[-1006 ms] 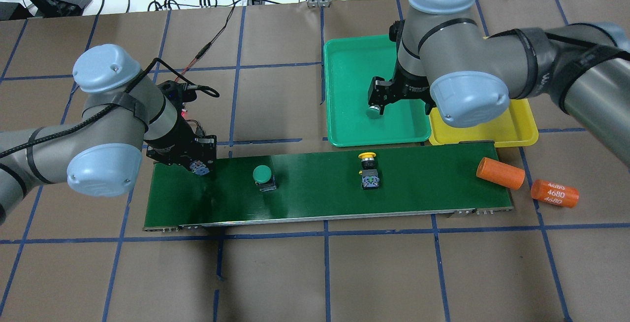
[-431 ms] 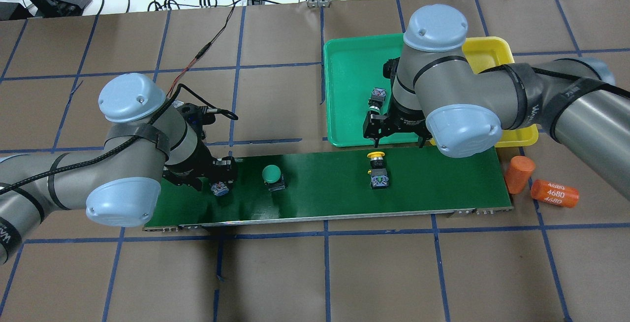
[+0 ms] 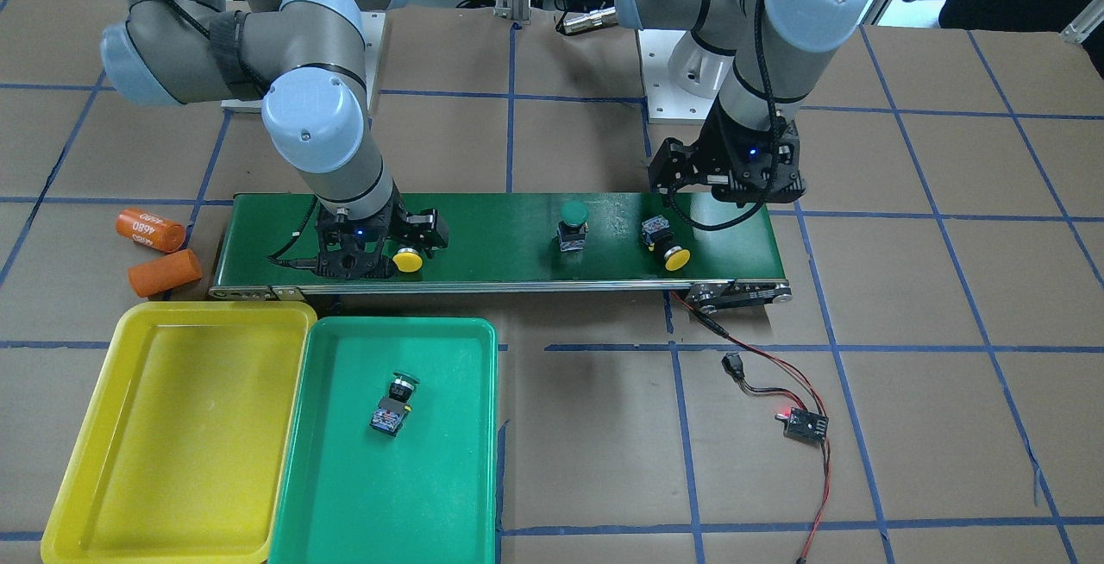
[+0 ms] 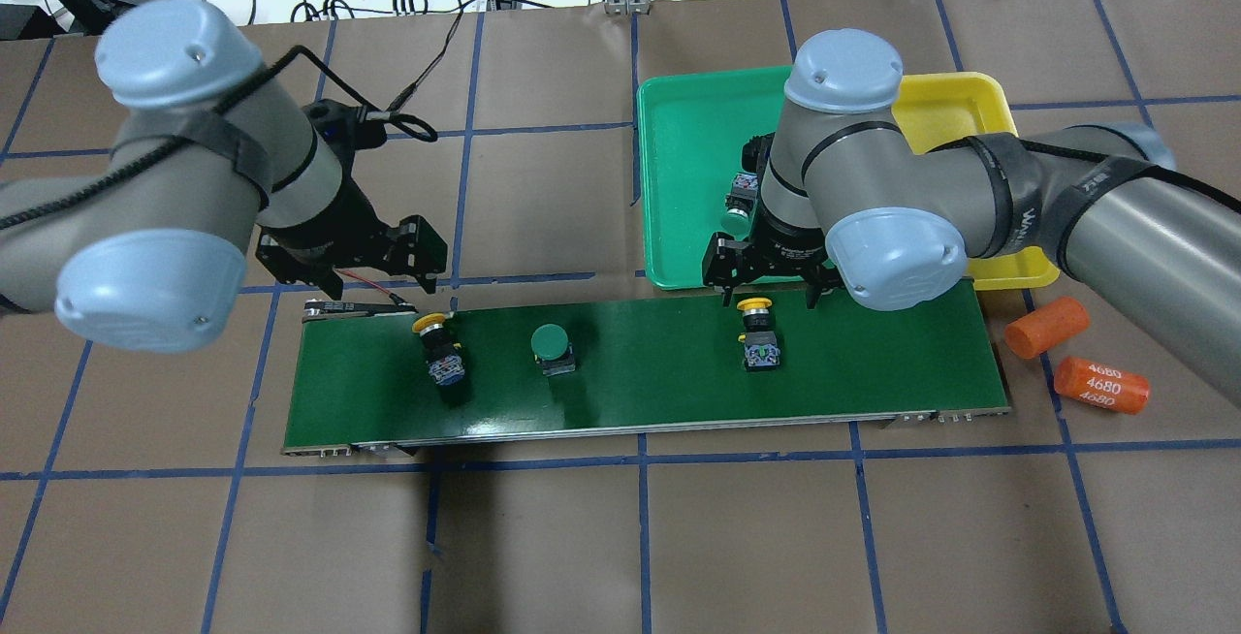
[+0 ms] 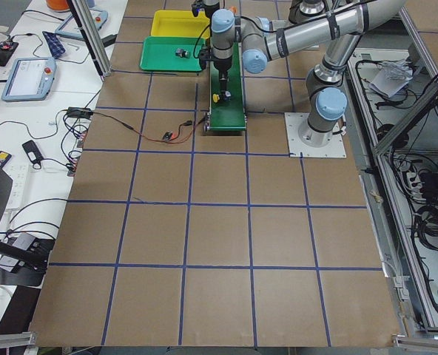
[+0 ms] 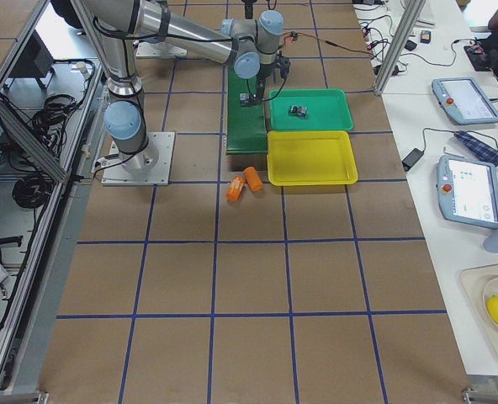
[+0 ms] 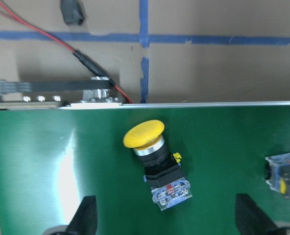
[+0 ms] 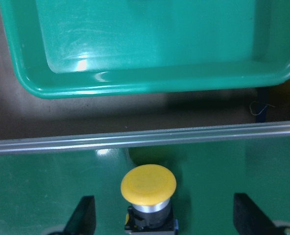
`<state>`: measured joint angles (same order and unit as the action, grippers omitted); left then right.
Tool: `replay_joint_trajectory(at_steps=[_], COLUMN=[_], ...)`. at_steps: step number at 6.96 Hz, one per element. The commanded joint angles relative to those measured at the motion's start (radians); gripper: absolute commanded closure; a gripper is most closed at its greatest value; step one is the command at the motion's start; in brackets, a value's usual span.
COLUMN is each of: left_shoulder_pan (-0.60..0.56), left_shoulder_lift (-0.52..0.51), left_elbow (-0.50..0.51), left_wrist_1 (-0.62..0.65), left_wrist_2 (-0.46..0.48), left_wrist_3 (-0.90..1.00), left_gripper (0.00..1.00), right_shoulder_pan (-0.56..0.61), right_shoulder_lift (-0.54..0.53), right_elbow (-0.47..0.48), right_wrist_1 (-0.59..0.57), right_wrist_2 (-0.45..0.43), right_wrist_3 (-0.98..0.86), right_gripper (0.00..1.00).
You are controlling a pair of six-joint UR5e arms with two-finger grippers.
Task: Sort buttons by color to trays
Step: 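Grasp the yellow-capped button with the right gripper while the left gripper withdraws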
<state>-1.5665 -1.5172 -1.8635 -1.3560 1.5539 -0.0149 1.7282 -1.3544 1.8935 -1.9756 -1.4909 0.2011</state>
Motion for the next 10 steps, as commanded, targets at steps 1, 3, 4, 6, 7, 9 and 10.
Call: replay_joint_trajectory(at_steps=[1,3,4,6,7,9,10], left_shoulder_pan=[-0.004,0.000,0.002,0.005,0.005,0.003,0.003], left_shoulder_lift=[0.038,0.026,0.019,0.021,0.041,0.037,0.043], left_elbow=[0.147,0.162,0.203,0.228,0.230,0.228,0.227], left_wrist_1=[-0.152,-0.141,-0.143,-0.161,-0.179,-0.178,-0.178], left_wrist_2=[0.021,0.069,0.033,0.038,0.037,0.037,0.037], left_wrist_3=[0.004,0.027,0.033,0.093,0.093,0.092,0.092], left_gripper=[0.00,0.00,0.00,0.00,0.00,0.00,0.00], right_shoulder_pan=[-0.001,-0.006,-0.006,-0.022,-0.025,-0.147,-0.214], right_shoulder_lift=[0.018,0.029,0.040,0.028,0.026,0.032,0.046], right_elbow=[0.025,0.042,0.041,0.010,-0.043,-0.176,-0.224], right_wrist_1=[0.009,0.000,-0.003,0.001,0.006,0.007,-0.005], right_wrist_2=[-0.005,-0.006,-0.009,-0.011,-0.015,-0.025,-0.064], right_wrist_3=[-0.006,-0.006,-0.006,-0.006,-0.006,-0.020,-0.117], right_gripper=[0.00,0.81,1.00,1.00,1.00,1.00,1.00])
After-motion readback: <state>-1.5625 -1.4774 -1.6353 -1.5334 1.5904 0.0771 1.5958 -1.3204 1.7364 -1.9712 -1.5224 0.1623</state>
